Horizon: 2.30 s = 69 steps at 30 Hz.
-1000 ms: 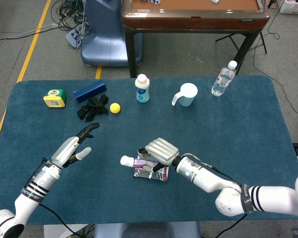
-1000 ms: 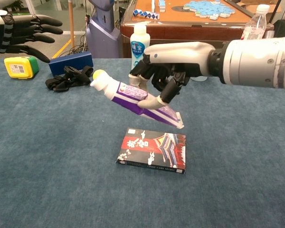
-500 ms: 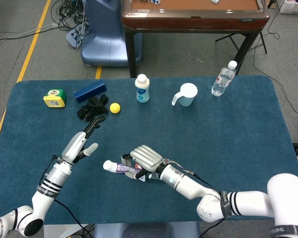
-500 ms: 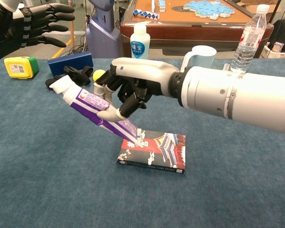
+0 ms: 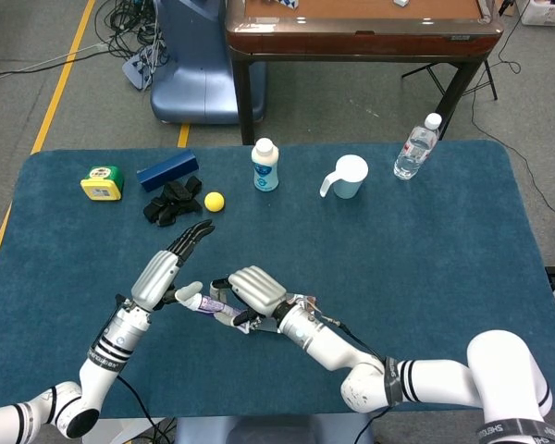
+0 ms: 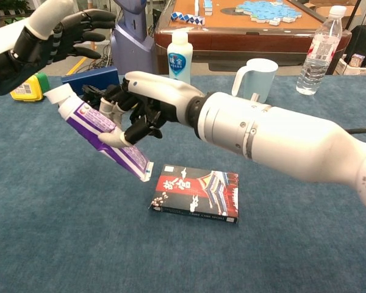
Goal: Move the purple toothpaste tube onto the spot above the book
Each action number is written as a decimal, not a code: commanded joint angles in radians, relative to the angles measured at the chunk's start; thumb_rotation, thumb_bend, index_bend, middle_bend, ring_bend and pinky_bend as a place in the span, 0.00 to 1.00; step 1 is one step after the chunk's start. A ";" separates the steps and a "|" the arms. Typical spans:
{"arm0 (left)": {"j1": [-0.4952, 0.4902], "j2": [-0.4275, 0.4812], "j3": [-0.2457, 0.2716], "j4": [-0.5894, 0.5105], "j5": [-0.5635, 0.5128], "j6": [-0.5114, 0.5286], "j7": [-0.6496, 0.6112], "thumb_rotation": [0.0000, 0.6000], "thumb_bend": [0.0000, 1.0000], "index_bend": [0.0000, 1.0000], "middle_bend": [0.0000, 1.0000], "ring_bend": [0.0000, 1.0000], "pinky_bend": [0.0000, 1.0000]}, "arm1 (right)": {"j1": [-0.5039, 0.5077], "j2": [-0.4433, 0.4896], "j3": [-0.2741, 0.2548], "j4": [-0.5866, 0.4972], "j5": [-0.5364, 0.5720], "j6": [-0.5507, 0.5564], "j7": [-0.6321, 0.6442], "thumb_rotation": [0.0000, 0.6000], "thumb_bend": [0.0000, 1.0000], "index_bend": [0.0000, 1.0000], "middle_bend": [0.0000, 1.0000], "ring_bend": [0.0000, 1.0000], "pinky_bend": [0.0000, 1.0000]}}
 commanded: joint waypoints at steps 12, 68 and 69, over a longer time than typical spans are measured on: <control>-0.011 -0.042 0.012 0.012 0.021 -0.003 -0.003 0.00 0.00 0.00 0.00 0.00 0.07 | 0.005 -0.060 0.041 0.037 0.006 0.014 -0.014 1.00 0.97 0.99 0.85 0.81 0.76; 0.086 0.131 0.077 -0.090 0.009 0.015 0.126 0.00 0.00 0.00 0.00 0.00 0.05 | 0.080 0.150 -0.119 0.156 0.279 -0.161 -0.603 1.00 0.77 0.74 0.63 0.55 0.44; 0.087 0.131 0.077 -0.090 0.009 0.015 0.128 0.00 0.00 0.00 0.00 0.00 0.05 | 0.083 0.152 -0.122 0.154 0.292 -0.163 -0.612 1.00 0.68 0.70 0.59 0.52 0.42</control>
